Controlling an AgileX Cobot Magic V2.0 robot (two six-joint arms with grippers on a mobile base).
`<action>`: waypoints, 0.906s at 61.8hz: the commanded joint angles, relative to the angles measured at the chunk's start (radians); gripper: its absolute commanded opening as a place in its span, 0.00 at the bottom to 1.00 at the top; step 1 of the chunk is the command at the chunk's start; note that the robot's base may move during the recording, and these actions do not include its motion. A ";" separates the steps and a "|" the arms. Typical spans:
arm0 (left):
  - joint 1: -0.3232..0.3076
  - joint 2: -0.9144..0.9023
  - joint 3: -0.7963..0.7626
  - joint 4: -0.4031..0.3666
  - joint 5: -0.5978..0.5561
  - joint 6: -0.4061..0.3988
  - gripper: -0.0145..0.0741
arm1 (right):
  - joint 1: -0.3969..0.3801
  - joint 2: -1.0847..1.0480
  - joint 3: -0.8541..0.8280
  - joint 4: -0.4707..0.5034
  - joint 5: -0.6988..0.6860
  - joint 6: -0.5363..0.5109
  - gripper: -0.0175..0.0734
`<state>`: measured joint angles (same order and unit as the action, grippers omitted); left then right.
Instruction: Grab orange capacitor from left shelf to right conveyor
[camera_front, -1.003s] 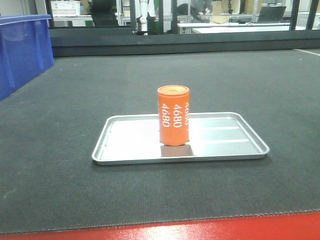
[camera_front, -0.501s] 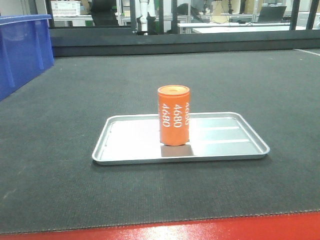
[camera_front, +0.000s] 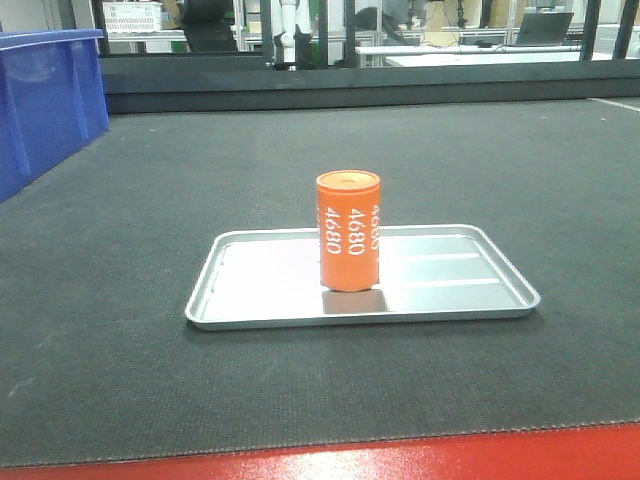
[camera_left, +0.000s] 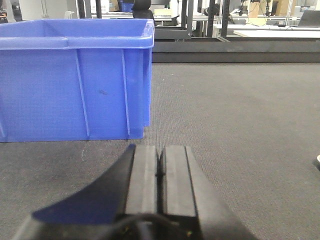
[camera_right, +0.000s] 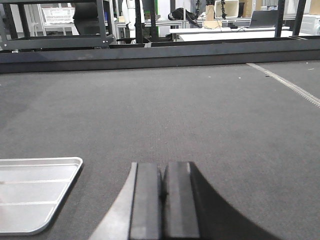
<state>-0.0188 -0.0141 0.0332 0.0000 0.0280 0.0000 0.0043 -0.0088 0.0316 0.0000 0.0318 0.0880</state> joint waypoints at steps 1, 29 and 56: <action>0.002 0.006 -0.008 -0.006 -0.081 0.000 0.05 | -0.001 -0.021 0.003 -0.021 -0.088 -0.003 0.25; 0.002 0.006 -0.008 -0.006 -0.081 0.000 0.05 | 0.048 -0.022 0.003 -0.041 -0.180 0.008 0.25; 0.002 0.006 -0.008 -0.006 -0.081 0.000 0.05 | 0.048 -0.022 0.003 -0.041 -0.174 0.008 0.25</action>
<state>-0.0188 -0.0141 0.0332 0.0000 0.0280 0.0000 0.0508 -0.0088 0.0316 -0.0312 -0.0496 0.0981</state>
